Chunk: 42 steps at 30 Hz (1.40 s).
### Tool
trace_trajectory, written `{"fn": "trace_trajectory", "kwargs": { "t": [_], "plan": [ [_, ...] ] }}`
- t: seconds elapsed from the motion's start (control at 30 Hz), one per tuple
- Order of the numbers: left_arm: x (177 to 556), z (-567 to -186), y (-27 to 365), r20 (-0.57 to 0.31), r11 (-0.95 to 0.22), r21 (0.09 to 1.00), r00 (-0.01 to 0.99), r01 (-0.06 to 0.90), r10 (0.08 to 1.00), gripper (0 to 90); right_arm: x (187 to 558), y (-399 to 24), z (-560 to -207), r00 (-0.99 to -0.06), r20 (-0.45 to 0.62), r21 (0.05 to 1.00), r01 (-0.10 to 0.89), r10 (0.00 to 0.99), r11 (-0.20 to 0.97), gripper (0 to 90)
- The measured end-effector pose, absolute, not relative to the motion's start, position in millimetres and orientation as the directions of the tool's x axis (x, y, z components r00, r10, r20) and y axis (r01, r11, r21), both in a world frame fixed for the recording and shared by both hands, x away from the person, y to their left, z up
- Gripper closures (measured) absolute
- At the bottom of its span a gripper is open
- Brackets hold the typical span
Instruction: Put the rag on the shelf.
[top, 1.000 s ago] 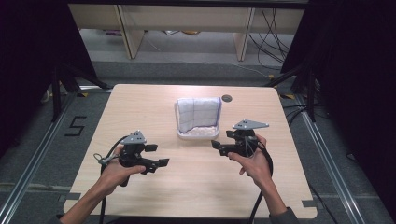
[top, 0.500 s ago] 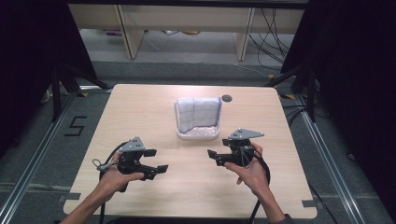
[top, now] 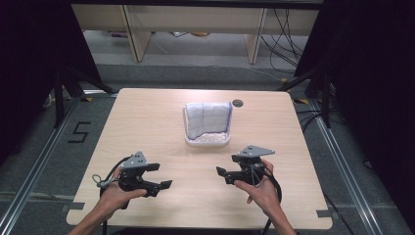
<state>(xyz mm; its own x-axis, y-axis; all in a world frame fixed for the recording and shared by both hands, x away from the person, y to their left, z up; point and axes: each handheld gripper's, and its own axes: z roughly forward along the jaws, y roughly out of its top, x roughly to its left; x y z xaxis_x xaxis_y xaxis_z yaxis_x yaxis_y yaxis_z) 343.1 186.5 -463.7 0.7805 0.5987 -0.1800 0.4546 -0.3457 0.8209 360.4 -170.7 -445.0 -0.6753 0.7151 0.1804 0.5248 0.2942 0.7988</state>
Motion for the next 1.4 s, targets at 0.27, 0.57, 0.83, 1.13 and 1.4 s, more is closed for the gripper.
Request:
{"fn": "trace_trajectory", "kwargs": {
  "t": [0.27,0.57,0.83,1.13,1.4],
  "plan": [
    [331,-480,189,-0.197,-0.337,0.814,0.772,0.472,0.605,17.5,346,-167,-455,-0.68,0.171,0.797,0.521,0.713,0.306,24.6],
    [314,-494,189,-0.177,-0.359,0.814,0.783,0.457,0.596,16.9,327,-165,-469,-0.687,0.152,0.776,0.529,0.711,0.345,22.3],
    [301,-500,188,-0.142,-0.39,0.813,0.798,0.431,0.586,16.7,308,-162,-482,-0.706,0.11,0.739,0.529,0.7,0.417,20.5],
    [299,-502,188,-0.134,-0.396,0.809,0.793,0.434,0.594,16.7,298,-163,-488,-0.709,0.113,0.731,0.534,0.697,0.425,19.8],
    [301,-504,190,-0.135,-0.409,0.799,0.794,0.441,0.592,16.7,296,-162,-489,-0.691,0.143,0.719,0.565,0.708,0.406,19.6]
  ]
}}
